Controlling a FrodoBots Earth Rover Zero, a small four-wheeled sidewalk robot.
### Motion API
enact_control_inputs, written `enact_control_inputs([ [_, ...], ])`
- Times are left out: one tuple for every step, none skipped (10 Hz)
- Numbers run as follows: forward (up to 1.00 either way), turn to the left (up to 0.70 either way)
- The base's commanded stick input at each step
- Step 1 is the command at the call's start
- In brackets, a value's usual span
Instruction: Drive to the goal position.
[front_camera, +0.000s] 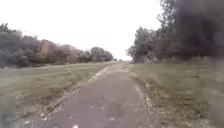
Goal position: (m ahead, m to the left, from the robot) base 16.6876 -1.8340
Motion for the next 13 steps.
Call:
enact_control_inputs([
  [0.6, -0.15],
  [0.6, -0.15],
  [0.6, -0.15],
  [0.6, -0.15],
  [0.6, -0.15],
  [0.6, -0.15],
  [0.6, -0.15],
  [0.6, -0.15],
  [0.6, -0.15],
  [0.6, -0.15],
  [0.6, -0.15],
  [0.6, -0.15],
  [0.6, -0.15],
])
